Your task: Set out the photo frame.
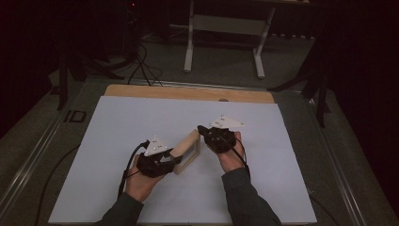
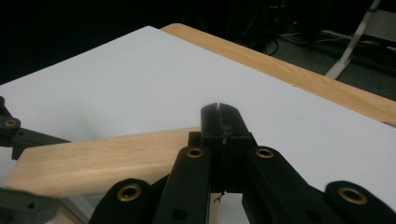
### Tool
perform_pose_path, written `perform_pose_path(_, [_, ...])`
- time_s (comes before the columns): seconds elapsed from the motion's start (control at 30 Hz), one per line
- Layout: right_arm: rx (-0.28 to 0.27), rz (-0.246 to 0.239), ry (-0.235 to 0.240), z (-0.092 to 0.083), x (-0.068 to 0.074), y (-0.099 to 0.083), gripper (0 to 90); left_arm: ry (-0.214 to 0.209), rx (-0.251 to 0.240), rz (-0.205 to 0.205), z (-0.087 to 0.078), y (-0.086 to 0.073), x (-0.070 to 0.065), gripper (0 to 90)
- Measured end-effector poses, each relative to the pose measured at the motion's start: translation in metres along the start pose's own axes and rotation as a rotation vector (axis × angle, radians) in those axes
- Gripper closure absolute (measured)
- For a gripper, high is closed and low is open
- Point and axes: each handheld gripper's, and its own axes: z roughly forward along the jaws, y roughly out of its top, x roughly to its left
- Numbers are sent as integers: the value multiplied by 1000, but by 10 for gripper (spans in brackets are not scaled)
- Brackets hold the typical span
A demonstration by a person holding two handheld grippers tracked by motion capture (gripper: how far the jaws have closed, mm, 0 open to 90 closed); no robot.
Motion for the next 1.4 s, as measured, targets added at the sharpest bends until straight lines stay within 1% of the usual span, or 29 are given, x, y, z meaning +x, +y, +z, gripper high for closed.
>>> perform_pose_path(0.07, [3,0,3,4,1,1,898,1,0,1,0,0,-1,602])
perform_pose_path(0.3, [11,0,14,14,3,3,898,9,2,23,0,-1,-4,601])
perform_pose_path(0.47, [29,3,18,21,3,3,898,9,3,24,0,-1,-4,601])
perform_pose_path(0.77, [33,2,16,27,3,5,898,9,3,29,0,-1,-5,600])
perform_pose_path(0.87, [46,1,21,30,4,4,898,9,2,27,0,-1,-6,600])
perform_pose_path(1.03, [51,-12,24,32,5,2,897,7,3,36,0,-1,-7,598])
perform_pose_path(1.4, [46,-10,21,29,5,0,897,16,5,47,0,-2,-6,593])
